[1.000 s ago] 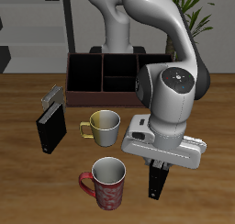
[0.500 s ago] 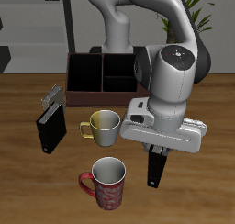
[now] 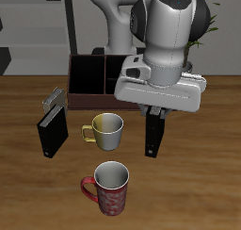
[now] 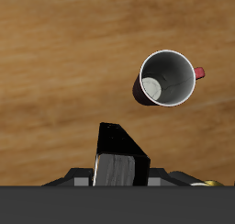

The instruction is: Place the left black book into the back desk caddy's left compartment

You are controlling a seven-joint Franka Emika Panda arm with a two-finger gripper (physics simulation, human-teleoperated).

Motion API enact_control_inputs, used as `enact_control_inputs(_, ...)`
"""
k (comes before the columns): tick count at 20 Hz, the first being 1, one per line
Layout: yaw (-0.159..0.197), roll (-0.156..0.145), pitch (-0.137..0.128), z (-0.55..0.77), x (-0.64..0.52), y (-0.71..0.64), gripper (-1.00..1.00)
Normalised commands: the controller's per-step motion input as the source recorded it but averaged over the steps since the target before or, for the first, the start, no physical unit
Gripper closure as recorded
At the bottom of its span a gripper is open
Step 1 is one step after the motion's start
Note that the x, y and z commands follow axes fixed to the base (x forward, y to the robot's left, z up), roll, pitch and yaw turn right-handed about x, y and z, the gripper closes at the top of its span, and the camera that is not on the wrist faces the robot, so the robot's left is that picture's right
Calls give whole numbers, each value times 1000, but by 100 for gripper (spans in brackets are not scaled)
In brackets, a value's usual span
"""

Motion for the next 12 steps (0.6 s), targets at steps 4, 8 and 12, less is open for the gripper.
enact_control_inputs(4, 31, 11, -41, 585, -488, -275, 100)
enact_control_inputs(8, 33, 5, -48, 501, -472, -326, 100)
enact_control_inputs(12, 26, 12, -32, 372, -345, -223, 100)
